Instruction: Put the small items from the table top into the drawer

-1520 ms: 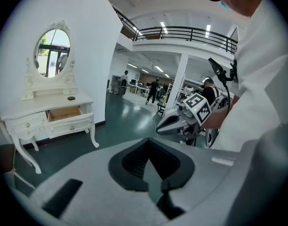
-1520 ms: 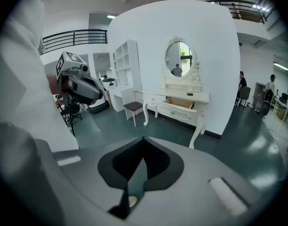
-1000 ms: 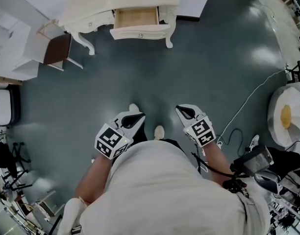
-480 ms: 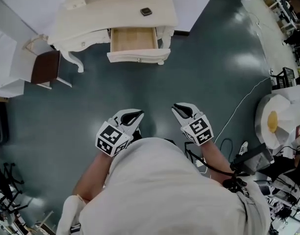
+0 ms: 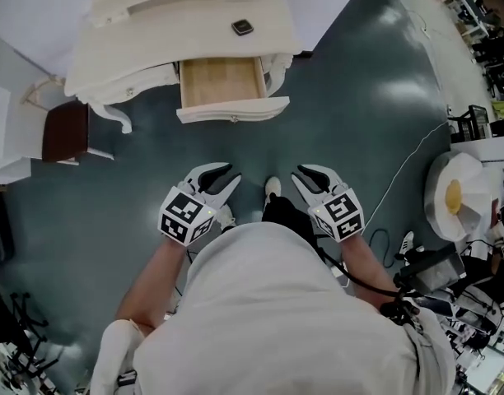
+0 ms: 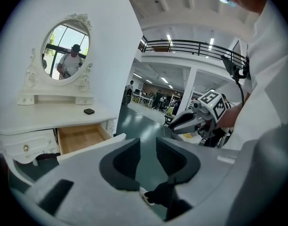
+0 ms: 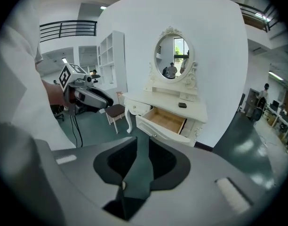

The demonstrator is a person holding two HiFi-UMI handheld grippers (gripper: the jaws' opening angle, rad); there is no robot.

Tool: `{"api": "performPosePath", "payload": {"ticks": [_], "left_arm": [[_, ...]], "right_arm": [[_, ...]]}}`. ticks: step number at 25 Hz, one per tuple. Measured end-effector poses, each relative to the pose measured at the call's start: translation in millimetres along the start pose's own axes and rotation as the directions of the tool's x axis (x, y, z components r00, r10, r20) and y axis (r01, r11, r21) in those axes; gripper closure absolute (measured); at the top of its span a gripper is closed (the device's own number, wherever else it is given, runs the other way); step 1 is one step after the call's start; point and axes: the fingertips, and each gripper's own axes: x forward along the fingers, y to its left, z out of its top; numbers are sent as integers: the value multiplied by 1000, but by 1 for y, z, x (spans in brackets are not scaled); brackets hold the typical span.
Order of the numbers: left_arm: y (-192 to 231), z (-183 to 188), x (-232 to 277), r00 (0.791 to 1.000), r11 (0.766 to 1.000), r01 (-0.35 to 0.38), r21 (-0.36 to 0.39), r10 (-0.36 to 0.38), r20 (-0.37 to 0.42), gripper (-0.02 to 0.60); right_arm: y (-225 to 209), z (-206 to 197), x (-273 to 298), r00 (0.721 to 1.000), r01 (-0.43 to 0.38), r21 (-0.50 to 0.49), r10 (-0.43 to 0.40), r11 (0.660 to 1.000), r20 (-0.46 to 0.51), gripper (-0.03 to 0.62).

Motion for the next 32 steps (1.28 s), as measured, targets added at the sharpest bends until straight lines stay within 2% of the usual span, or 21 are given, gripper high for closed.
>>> {"api": "performPosePath", "payload": {"ticks": [5,9,15,20,25,32], "left_arm": [[55,33,44,998,998,-54,23,54,-12,457],[112,64,93,989,990,-136,36,138,-53,435],[197,114,169,960,968,-242,60,248,-131,394],[260,142,232,930,951,-298,80,309,-199,371],[313,146,273,900,941,-321,104,338,-276,348],[380,159,322,880,944,-289,157,327,-345,296]], "right_arm": [[-52,18,27,999,-21,16,21,1000,26,492],[-121,39,53,997,-50,12,49,999,52,453],[-226,72,81,991,-122,-28,123,992,57,445],[-301,65,98,983,-183,-25,183,983,24,444],[-344,52,104,978,-210,0,210,978,4,442],[-383,37,101,985,-167,59,169,984,-28,437]]}}
